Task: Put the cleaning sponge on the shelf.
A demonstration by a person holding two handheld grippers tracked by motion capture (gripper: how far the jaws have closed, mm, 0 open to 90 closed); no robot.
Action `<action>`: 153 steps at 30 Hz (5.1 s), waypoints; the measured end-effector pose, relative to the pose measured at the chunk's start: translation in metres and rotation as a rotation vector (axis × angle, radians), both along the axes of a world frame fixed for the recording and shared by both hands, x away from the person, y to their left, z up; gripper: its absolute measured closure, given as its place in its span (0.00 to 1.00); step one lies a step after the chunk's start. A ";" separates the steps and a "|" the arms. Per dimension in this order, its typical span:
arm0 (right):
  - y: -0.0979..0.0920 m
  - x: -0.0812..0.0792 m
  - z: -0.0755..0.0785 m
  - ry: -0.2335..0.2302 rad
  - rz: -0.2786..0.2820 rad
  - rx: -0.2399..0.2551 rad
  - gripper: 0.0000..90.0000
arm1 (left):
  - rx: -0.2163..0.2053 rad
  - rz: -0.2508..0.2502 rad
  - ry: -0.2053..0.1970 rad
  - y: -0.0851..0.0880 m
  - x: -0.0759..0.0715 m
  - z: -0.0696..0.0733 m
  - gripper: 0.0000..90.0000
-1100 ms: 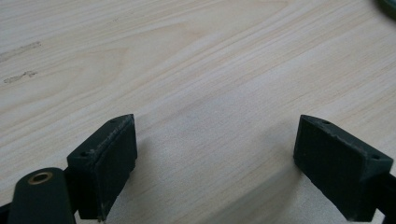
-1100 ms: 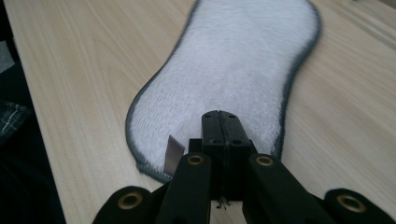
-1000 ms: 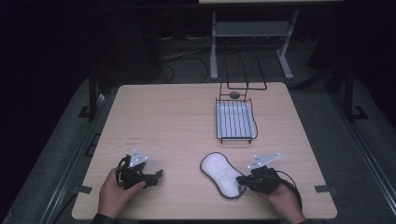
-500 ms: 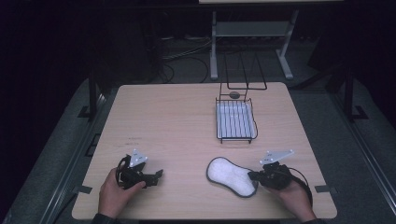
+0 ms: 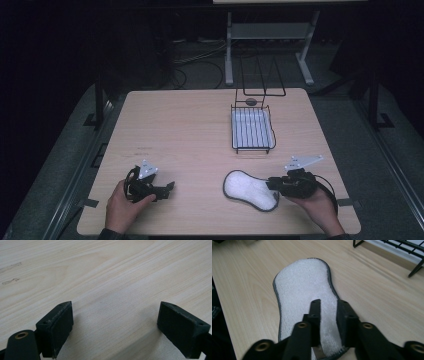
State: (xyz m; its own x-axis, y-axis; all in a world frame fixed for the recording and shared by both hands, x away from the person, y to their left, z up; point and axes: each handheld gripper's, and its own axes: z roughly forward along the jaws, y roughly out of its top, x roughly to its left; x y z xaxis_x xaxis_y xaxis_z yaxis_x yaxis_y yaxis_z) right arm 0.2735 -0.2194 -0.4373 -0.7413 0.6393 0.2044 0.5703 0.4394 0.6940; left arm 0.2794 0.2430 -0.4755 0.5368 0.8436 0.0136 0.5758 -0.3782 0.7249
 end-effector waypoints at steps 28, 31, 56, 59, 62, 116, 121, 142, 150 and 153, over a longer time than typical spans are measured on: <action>0.057 0.021 -0.017 -0.001 0.140 -0.110 0.06 | -0.003 0.001 0.000 0.000 0.000 0.000 0.14; 0.059 0.021 -0.021 0.000 0.148 -0.124 0.06 | -0.001 0.000 0.000 0.000 0.000 0.000 0.14; 0.063 0.021 -0.026 0.017 0.187 -0.168 0.18 | 0.000 0.000 0.000 0.000 0.000 0.000 0.14; 0.062 0.020 -0.025 0.012 0.184 -0.160 0.21 | -0.001 0.000 0.000 0.000 0.000 0.000 0.14; 0.060 0.019 -0.022 0.002 0.178 -0.150 0.26 | -0.001 0.000 0.000 0.000 0.000 0.000 0.14; 0.024 0.010 0.023 -0.115 0.125 0.116 0.92 | -0.003 0.002 -0.001 0.000 0.000 0.000 0.14; 0.021 0.010 0.027 -0.128 0.110 0.115 0.92 | -0.004 0.002 -0.001 0.000 0.000 0.000 0.14; -0.006 0.026 0.048 -0.180 0.020 0.161 0.93 | -0.004 0.002 -0.001 0.000 0.000 0.000 0.14; -0.013 0.034 0.054 -0.200 -0.005 0.172 0.93 | -0.004 0.002 -0.001 0.000 0.000 0.000 0.14; -0.016 0.038 0.057 -0.208 -0.015 0.177 0.93 | -0.007 0.005 -0.002 0.000 0.000 0.000 0.14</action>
State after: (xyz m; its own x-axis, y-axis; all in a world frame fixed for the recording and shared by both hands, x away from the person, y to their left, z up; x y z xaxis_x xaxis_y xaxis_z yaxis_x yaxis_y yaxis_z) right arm 0.3116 -0.2353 -0.3805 -0.7700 0.6182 0.1581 0.4126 0.2932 0.8624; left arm 0.2794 0.2425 -0.4758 0.5329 0.8461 0.0085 0.5760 -0.3702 0.7288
